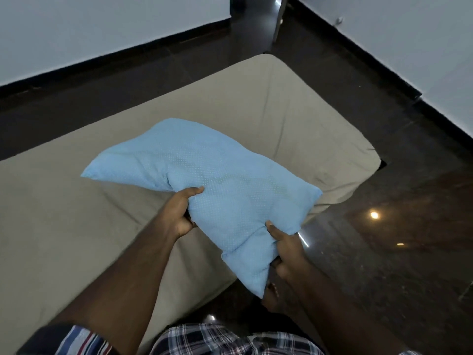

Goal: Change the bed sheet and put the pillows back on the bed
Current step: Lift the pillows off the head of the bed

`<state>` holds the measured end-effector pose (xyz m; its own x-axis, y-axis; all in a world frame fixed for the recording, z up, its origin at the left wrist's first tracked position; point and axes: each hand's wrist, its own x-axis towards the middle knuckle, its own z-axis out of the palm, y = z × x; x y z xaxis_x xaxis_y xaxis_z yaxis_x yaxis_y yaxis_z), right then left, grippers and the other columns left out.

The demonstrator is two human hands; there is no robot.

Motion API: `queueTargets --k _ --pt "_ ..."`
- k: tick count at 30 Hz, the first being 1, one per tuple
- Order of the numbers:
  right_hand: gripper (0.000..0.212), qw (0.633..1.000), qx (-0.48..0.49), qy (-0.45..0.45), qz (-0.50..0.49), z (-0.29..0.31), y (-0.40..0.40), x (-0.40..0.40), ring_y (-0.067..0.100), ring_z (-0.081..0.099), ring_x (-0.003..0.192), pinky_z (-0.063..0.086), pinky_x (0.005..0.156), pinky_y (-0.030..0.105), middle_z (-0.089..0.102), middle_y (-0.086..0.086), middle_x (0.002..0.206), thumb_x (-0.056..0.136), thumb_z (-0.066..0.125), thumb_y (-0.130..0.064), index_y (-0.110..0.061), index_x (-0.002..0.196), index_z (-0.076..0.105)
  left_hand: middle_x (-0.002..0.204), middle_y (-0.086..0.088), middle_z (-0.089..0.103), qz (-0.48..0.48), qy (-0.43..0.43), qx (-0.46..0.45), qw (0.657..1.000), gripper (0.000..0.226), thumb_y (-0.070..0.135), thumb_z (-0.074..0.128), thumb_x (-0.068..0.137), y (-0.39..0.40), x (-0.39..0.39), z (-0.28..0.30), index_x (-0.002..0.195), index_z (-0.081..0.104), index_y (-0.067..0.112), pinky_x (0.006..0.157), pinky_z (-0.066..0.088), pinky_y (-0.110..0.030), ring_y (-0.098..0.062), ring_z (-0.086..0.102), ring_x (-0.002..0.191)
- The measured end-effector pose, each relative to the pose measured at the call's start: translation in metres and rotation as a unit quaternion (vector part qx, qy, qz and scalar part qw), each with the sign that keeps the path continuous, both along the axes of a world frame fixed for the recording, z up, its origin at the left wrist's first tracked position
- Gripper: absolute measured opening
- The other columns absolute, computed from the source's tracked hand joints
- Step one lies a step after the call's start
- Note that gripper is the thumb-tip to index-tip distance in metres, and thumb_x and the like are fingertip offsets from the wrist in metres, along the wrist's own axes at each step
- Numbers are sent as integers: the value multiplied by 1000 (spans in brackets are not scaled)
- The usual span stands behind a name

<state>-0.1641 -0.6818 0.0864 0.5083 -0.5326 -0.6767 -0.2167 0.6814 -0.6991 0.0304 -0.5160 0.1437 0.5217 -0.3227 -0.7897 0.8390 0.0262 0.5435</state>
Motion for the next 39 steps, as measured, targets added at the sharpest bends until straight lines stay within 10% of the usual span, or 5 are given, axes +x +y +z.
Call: queueTargets --k 21,26,29,32,39 --pt "77 983 -96 68 -144 -44 -352 54 21 63 121 47 106 51 64 -3 134 72 87 -38 -21 140 55 116 -5 74 -181 -24 -50 982 32 11 74 87 -425 108 -45 119 70 12 94 56 -43 -24 70 109" --pt "64 975 -137 174 -29 -96 -431 63 29 64 114 52 97 54 64 6 129 82 77 -29 -23 139 47 143 5 52 -224 -138 79 961 71 23 77 88 -487 127 -86 148 39 24 100 49 -42 -18 57 122" --pt "84 898 -238 353 115 -89 -463 77 40 53 124 45 103 49 52 24 139 79 72 -10 -7 152 29 161 -13 27 -357 -260 210 872 130 49 83 69 -503 123 -128 159 -4 14 119 32 -45 -31 31 147" --pt "84 780 -461 316 282 -78 -479 100 41 36 137 33 113 49 38 23 150 77 73 -16 -3 151 34 166 -18 5 -490 -287 266 778 110 39 72 89 -516 93 -152 158 -10 16 125 10 -38 -27 8 154" --pt "86 621 -455 338 541 -83 -536 146 41 1 151 21 119 53 -2 16 166 88 59 -36 -18 158 12 167 -10 -12 -509 -296 277 759 94 34 62 96 -556 40 -163 159 -7 27 125 9 -48 -32 -4 154"
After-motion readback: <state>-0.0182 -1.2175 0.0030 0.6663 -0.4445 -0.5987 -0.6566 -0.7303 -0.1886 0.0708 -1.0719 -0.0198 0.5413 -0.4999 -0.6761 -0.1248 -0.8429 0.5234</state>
